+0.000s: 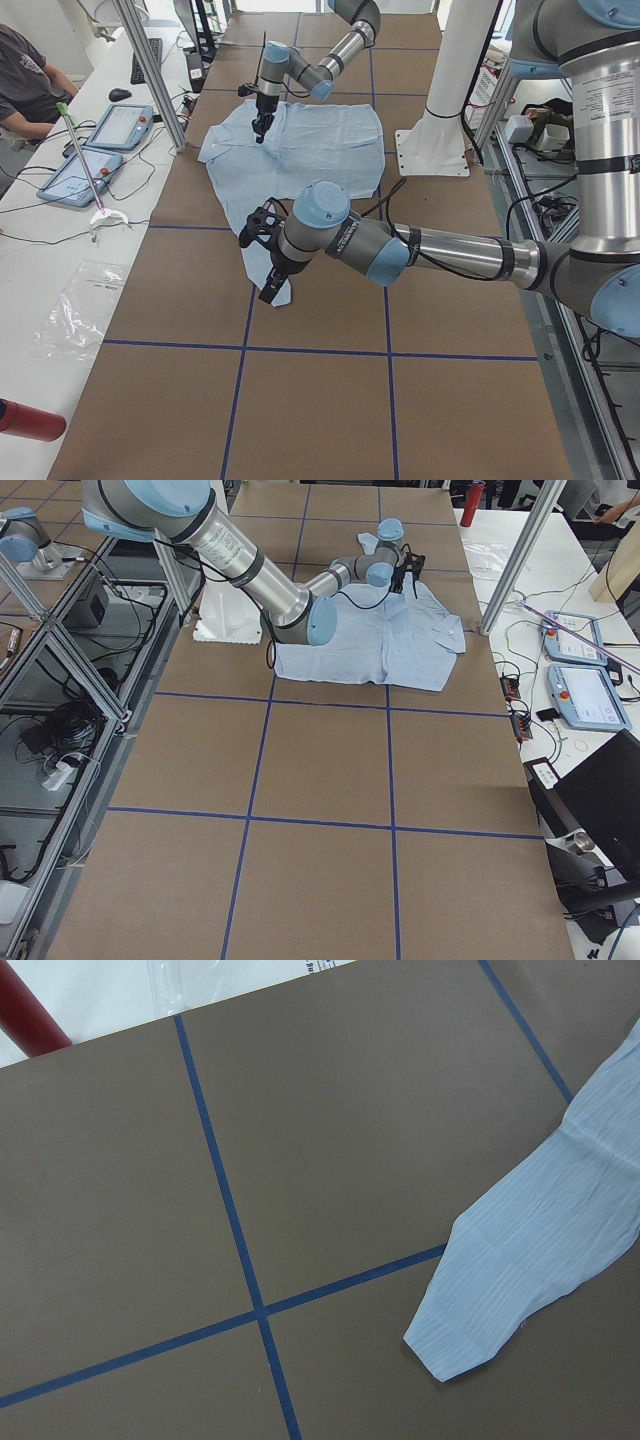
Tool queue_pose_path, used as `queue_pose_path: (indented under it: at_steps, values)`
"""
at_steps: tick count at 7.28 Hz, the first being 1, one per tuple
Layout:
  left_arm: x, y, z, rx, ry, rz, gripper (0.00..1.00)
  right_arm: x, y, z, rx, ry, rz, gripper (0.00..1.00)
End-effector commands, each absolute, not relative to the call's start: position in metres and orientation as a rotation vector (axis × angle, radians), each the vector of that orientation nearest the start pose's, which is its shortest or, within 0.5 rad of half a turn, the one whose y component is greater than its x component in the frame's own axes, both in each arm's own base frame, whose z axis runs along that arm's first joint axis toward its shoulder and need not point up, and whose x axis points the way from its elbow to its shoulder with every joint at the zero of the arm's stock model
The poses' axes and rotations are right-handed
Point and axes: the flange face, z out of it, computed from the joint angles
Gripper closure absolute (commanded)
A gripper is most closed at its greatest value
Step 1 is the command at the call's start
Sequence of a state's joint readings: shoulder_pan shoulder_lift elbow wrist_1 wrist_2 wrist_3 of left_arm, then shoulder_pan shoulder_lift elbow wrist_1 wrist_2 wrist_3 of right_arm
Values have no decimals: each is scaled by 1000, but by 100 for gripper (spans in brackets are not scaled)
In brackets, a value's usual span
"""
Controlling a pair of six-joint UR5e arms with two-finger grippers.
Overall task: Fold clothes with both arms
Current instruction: 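Carry the sleeve cuff with the right gripper across toward the collar, then lay the sleeve across the chest and release while left gripper grasps other cuff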
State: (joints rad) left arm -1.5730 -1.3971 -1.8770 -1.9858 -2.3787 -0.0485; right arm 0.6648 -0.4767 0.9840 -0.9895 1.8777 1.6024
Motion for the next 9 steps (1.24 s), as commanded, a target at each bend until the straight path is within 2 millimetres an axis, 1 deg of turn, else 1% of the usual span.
queue_pose_path:
  at_steps: [1, 2, 3, 4, 5, 6, 7, 8, 9]
  values:
    - [-20, -444, 541, 448, 858, 257, 0, -608, -606, 116, 74, -1118, 483, 0]
    - [15, -450, 545, 424, 887, 313, 0, -601, -599, 102, 46, -1134, 509, 0]
    - [50, -448, 544, 348, 952, 251, 0, -575, -579, 85, 2, -1070, 524, 0]
    - [93, -444, 547, 274, 997, 191, 0, -536, -545, 105, -59, -1048, 508, 0]
    - [125, -450, 563, 226, 1044, 123, 1, -483, -508, 156, -50, -1073, 492, 1]
    - [153, -467, 596, 209, 1063, 88, 1, -426, -483, 192, -37, -1089, 500, 1]
    - [166, -484, 611, 173, 1077, 10, 6, -399, -481, 206, -47, -1089, 511, 0]
    - [166, -495, 625, 201, 1011, -55, 6, -392, -482, 216, -53, -1081, 521, 0]
    - [171, -501, 637, 201, 974, -89, 6, -388, -483, 216, -49, -1082, 523, 0]
